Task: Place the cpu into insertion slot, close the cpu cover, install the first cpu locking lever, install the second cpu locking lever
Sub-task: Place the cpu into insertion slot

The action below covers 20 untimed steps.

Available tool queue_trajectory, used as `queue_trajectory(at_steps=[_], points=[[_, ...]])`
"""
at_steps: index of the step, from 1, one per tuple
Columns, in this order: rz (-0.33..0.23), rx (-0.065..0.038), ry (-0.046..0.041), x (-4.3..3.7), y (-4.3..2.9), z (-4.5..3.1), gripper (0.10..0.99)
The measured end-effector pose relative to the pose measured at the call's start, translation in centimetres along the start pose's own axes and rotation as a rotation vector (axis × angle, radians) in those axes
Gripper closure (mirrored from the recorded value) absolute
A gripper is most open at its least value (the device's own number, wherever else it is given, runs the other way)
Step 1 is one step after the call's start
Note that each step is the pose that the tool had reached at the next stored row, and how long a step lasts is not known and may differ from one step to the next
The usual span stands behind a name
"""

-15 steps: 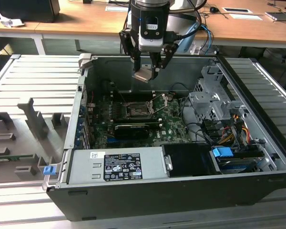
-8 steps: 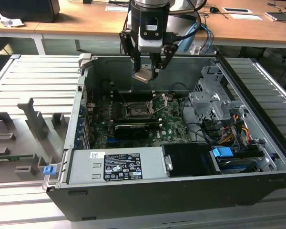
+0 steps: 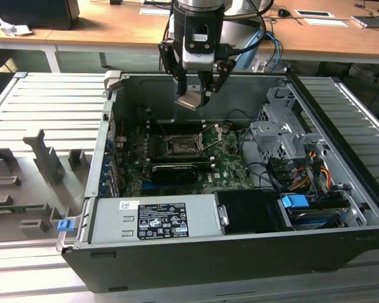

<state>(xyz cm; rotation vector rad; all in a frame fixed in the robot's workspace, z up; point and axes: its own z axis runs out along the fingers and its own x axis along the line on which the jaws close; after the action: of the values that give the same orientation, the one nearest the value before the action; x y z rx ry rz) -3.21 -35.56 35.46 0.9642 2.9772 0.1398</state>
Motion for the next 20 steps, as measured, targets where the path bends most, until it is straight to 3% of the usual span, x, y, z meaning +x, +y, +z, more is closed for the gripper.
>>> queue_trajectory(at_steps=[20], points=[[0.044,0.002,-0.0058,0.01,-0.02,0.38,0.553]])
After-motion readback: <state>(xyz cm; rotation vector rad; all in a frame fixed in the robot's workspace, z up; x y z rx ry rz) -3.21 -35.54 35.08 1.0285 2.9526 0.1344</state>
